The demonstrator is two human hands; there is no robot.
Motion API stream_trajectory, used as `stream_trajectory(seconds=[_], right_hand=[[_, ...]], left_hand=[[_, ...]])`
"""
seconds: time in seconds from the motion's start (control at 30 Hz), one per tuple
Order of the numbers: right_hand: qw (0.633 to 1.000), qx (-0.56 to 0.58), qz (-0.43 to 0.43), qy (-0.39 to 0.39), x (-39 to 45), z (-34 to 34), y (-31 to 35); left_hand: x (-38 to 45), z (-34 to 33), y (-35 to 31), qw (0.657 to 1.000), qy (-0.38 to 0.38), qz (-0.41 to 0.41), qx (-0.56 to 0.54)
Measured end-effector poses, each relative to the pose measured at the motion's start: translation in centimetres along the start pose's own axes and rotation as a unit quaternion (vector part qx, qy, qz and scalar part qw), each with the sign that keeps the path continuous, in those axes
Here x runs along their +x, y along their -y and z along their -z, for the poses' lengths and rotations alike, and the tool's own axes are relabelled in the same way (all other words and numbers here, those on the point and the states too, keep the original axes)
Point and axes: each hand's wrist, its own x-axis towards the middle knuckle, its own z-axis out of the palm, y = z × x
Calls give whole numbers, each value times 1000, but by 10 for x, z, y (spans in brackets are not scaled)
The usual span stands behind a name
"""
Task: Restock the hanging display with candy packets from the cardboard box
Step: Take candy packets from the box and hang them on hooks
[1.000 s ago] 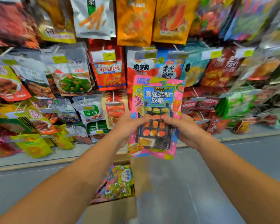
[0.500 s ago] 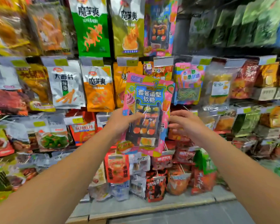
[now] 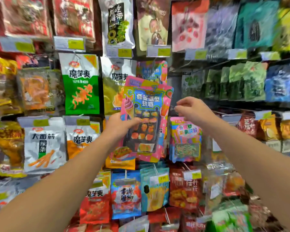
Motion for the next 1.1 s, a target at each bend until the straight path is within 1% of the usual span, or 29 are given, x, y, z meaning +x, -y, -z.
stream_trajectory(seconds=[0.1,0.2,0.33,0.5,0.67,0.8,0.9,0.97,1.03,1.1], right_hand=[[999,-7,28,-14,32,0,16],[998,18,59,-32,62,-1,26],[994,21,89,-54,97,3,38],[992,31,109,-52,140,15,51],[987,35,154,-38,177,19,60],[984,32,175,-3,199,21,65],[981,51,186,15,211,23,66],[977,69,202,-8,217,24,66],[966,118,227,-29,220,26,67],[954,179,240,-27,225,29,69]], left_hand=[[35,-1,-2,1000,-10,-10,-1],[66,-4,-2,1000,-13,-22,-6],[98,-7,-3,999,-27,-17,1],[126,-11,-10,999,-42,-20,26],[148,-18,-16,997,-61,-21,39],[159,-26,-20,997,-59,-23,49],[165,-31,-17,996,-60,-22,56],[167,-34,-16,996,-64,-19,52],[169,-36,-13,997,-68,-18,38],[170,-39,-14,998,-64,-14,14]])
